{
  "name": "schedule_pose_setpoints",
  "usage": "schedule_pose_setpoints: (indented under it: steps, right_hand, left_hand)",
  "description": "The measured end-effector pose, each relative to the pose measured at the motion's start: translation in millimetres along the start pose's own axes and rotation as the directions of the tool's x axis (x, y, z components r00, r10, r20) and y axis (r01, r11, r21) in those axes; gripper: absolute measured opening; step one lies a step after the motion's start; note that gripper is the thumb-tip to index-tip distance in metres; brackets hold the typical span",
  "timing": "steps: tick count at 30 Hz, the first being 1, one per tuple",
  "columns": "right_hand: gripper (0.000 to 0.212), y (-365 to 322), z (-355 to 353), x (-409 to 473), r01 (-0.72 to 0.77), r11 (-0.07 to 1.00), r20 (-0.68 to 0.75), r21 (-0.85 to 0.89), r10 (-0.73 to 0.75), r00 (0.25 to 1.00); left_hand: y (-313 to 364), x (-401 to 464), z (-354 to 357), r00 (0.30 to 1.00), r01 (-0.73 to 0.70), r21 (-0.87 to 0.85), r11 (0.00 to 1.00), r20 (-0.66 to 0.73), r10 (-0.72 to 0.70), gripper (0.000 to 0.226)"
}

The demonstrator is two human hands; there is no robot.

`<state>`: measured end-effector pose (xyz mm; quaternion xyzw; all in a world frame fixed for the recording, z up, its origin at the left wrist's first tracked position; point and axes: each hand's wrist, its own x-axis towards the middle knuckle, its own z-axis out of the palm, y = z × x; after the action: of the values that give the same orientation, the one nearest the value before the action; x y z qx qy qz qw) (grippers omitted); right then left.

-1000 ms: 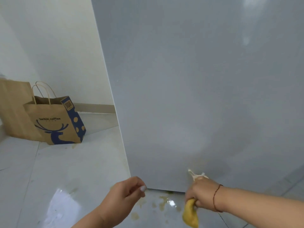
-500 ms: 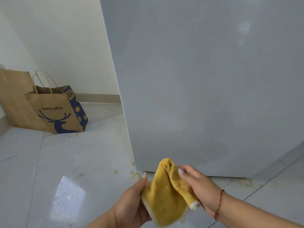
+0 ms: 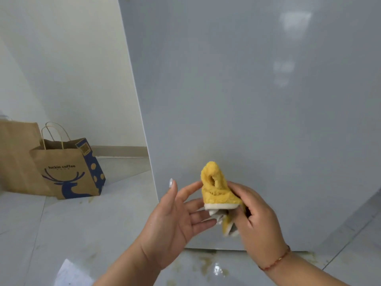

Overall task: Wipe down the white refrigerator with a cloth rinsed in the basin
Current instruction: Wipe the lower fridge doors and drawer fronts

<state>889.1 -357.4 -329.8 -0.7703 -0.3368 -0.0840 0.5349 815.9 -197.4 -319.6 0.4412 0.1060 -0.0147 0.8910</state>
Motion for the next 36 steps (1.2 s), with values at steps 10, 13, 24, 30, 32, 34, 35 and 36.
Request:
schedule_pose_setpoints:
  steps: [10, 13, 24, 30, 32, 34, 35, 36]
  right_hand:
    - [0.032, -65.4, -63.8, 107.3, 0.328, 0.791, -0.523, -0.517, -0.595, 0.61]
    - [0.037, -76.3, -67.6, 148.4, 0.327, 0.692, -0.52, -0.644, -0.709, 0.475]
    - [0.046, -66.5, 41.2, 167.1, 0.429, 0.373, -0.164, -0.823, -0.878, 0.449]
    - [0.047, 16.5, 58.7, 111.2, 0.623, 0.123, 0.227, -0.773, -0.863, 0.451]
    - [0.046, 37.3, 50.3, 99.9, 0.641, 0.059, 0.303, -0.765, -0.846, 0.439]
    - [0.049, 53.3, 33.9, 92.5, 0.634, -0.018, 0.361, -0.773, -0.835, 0.416]
    - [0.048, 59.3, 23.0, 89.6, 0.625, -0.032, 0.361, -0.78, -0.839, 0.408]
    - [0.047, 64.0, 10.8, 88.0, 0.615, -0.023, 0.341, -0.788, -0.848, 0.406]
  left_hand:
    - [68.0, 17.3, 21.3, 0.92, -0.242, 0.155, 0.958, -0.279, 0.277, 0.034]
    - [77.4, 17.3, 23.8, 0.882, -0.272, 0.184, 0.945, -0.345, 0.321, 0.032]
    - [96.7, 15.8, 22.5, 0.738, -0.405, 0.227, 0.886, -0.491, 0.463, 0.043]
    - [78.3, 25.0, 14.7, 0.651, -0.295, 0.184, 0.938, -0.679, 0.338, 0.039]
    - [62.6, 28.1, 12.2, 0.678, -0.142, 0.181, 0.973, -0.698, 0.229, 0.039]
    - [46.7, 32.2, 13.6, 0.721, 0.015, 0.247, 0.969, -0.674, 0.161, 0.043]
    - [41.7, 34.1, 15.6, 0.753, 0.063, 0.296, 0.953, -0.641, 0.149, 0.046]
    - [39.0, 36.1, 19.0, 0.788, 0.085, 0.347, 0.934, -0.597, 0.15, 0.049]
